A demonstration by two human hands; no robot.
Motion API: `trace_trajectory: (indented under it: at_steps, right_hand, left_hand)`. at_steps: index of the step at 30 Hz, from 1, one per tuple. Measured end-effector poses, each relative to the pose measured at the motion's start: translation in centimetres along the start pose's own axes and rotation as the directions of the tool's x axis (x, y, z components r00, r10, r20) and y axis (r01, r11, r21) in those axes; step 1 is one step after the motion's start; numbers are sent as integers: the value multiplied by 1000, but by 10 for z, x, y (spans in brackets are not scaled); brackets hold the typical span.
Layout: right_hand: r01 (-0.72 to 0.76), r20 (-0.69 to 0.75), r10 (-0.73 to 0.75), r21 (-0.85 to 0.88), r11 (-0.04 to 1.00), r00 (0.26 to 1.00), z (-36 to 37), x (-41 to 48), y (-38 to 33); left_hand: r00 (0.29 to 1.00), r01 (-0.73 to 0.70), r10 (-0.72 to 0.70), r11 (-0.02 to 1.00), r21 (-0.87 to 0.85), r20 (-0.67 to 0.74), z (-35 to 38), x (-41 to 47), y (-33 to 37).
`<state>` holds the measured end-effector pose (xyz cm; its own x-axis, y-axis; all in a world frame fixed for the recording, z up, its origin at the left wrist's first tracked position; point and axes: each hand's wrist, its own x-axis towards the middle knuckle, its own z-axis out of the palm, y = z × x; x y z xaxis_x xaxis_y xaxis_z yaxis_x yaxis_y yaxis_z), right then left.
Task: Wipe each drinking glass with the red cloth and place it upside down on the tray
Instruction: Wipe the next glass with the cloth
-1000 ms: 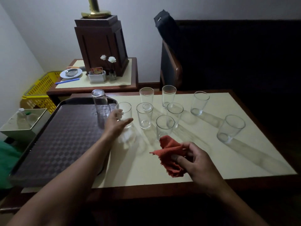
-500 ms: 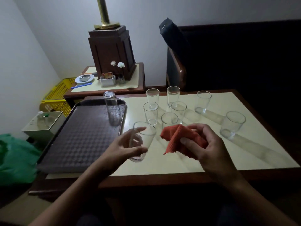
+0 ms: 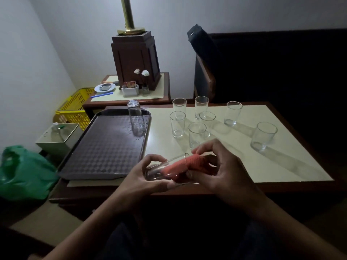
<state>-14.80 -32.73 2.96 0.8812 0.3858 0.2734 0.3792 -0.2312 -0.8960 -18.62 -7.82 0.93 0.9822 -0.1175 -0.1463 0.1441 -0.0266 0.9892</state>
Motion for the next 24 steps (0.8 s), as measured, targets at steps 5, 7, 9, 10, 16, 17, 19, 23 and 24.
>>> trace_trajectory:
  at_steps: [5,7,9,10,16,17,19,23,24]
  right_hand:
    - [260,252,-196,-255,931,948,-11,-19,4]
    - [484,401,-326,-397,780,856,-8,-28,11]
    - [583,511,-339,-453,675,790,0,-32,20]
    - [565,523,-316,-429,705,792,3,-33,23]
    - [-113,539,51,82,990,840,11,-40,6]
    - [-196,539,79,163,967,838,12,-39,3]
    - [-333,547,132,287,898,827,12,-38,1]
    - [-13,374,-6,49,999,927,14,-33,3]
    - [122,367,-95,-51,991,925,14,-32,5]
  left_hand:
    - [993,23,-55,956,-292,-101,3,-10,-8]
    - [997,39,-57,957,-289,-55,7,-14,-7]
    - [998,67,-59,960,-270,37,13,-18,-5]
    - [996,78,-60,959,-271,71,15,-20,-3]
    - [974,-183,177,983,28,139,7,-32,8]
    - [964,-229,215,970,79,158,8,-34,11]
    - [951,-284,254,943,175,176,11,-35,13]
    - [991,-25,13,996,90,133,11,-29,8]
    - [978,130,-118,989,-63,170,12,-27,6]
